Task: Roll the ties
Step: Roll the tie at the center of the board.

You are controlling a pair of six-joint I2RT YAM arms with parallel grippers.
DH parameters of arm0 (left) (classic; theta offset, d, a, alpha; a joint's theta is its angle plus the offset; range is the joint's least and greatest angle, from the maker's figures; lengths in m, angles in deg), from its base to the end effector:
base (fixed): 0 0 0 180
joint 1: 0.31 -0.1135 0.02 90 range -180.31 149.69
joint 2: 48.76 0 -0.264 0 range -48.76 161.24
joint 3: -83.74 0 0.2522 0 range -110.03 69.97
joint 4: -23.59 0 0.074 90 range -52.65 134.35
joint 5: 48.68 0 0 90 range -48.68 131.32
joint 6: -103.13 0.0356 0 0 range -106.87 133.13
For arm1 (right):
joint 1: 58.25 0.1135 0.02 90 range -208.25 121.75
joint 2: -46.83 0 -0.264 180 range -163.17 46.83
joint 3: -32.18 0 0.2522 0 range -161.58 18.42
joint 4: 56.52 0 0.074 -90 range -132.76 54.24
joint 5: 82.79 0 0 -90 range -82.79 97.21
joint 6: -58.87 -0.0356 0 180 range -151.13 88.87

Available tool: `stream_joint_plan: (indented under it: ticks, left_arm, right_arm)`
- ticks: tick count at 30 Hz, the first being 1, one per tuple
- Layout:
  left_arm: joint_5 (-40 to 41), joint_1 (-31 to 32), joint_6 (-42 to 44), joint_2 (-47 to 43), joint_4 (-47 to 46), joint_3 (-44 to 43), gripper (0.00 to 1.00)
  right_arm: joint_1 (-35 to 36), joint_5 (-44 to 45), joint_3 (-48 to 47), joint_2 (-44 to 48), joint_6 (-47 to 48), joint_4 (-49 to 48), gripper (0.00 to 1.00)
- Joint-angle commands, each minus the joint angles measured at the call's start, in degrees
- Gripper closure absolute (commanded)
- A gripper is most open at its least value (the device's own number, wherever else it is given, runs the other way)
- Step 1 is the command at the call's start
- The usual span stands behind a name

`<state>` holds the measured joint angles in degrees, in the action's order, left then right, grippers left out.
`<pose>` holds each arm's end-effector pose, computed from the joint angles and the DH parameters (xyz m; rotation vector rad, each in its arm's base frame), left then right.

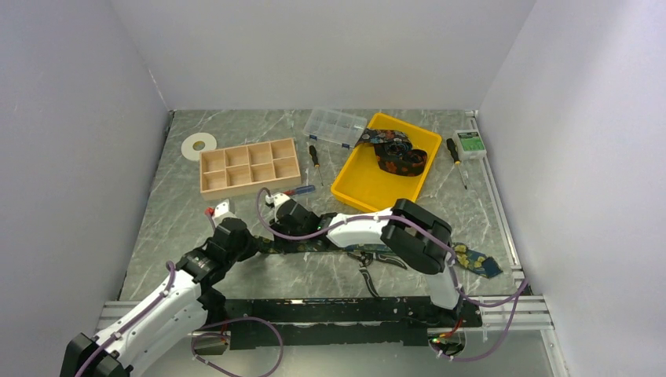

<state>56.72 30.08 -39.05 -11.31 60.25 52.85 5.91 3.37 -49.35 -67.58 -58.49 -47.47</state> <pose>0.1255 -0.0626 0.1710 -0.5732 2.2585 -0.4275 0.1820 0.3812 0.1438 -0.8146 2.3319 0.8469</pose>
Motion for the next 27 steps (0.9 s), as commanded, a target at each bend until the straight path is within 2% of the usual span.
stream_joint_plan:
  ticks: [1,11,19,23,27]
  left_arm:
    - [0.61,1.73,1.48,-0.04,1.82,-3.18,0.97]
    - [3.59,4.65,3.07,0.11,5.61,-7.26,0.97]
    - [6.8,5.6,4.7,1.63,7.09,-9.35,0.97]
    - [8.63,5.92,5.32,2.64,7.91,-10.59,0.97]
    - [9.6,6.31,5.47,3.5,8.07,-11.39,0.97]
  right_arm:
    - [0.16,-1.83,-2.21,-3.98,-0.86,0.3,0.95]
    - [0.13,-7.36,-5.22,-7.93,-3.4,-3.61,0.97]
    - [-1.97,-3.72,3.88,1.03,-5.09,-9.87,0.91]
    - [-2.54,-3.85,5.73,4.32,-5.18,-10.53,0.86]
    - [-2.63,-3.24,5.59,4.3,-5.02,-9.48,0.86]
